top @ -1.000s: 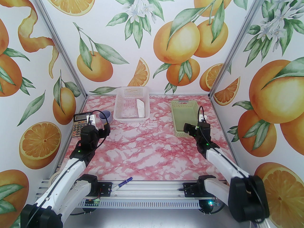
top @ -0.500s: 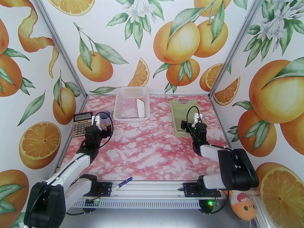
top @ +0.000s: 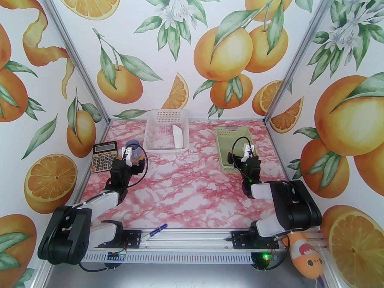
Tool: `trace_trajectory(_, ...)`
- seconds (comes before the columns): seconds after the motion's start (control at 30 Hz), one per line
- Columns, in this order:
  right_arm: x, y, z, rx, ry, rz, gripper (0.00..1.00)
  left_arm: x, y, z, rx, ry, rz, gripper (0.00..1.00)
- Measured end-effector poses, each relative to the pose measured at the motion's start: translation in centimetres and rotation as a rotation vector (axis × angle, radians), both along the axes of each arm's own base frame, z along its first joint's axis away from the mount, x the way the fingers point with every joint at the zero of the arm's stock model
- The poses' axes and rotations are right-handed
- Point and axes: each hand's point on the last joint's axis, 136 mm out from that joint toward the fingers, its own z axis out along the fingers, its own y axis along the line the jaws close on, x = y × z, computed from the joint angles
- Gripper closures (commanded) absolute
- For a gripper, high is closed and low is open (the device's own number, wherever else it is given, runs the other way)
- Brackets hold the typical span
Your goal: Place the utensils on the paper napkin and roll it up
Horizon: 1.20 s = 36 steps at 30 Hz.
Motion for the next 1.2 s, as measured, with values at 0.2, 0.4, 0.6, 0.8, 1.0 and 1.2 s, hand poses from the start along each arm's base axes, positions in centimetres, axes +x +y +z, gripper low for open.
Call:
trace_trajectory(0.2,0.0,0.1,0.0,0.001,0.0,0.003,0.0,1.2,-0.4,0.5,-0.009,-0.067,-0.053,0.0)
trace_trajectory(0.4,0.0,0.1,0.0,0.002,0.0,0.008,0.0,1.9,-0.4,1.3,-0.011,-0.129,-0.089,0.0)
trace_trajectory(0.6,0.0,0.1,0.0,0.002,0.0,0.008,0.0,2.7,0.6,-2.2,-0.016,-0.117,-0.082,0.0)
trace_trajectory(0.8,0.0,0.1,0.0,0.001,0.0,0.008,0.0,2.9,1.1,-2.8,-0.034,-0.098,-0.068,0.0)
trace_trajectory(1.0,0.0,0.1,0.0,0.001,-0.001,0.008,0.0,5.4,0.7,-0.9,-0.036,-0.117,-0.078,0.0)
trace_trajectory(1.2,0.0,0.1,0.0,0.001,0.0,0.008,0.0,5.1,0.5,-2.1,-0.036,-0.063,-0.085,0.0)
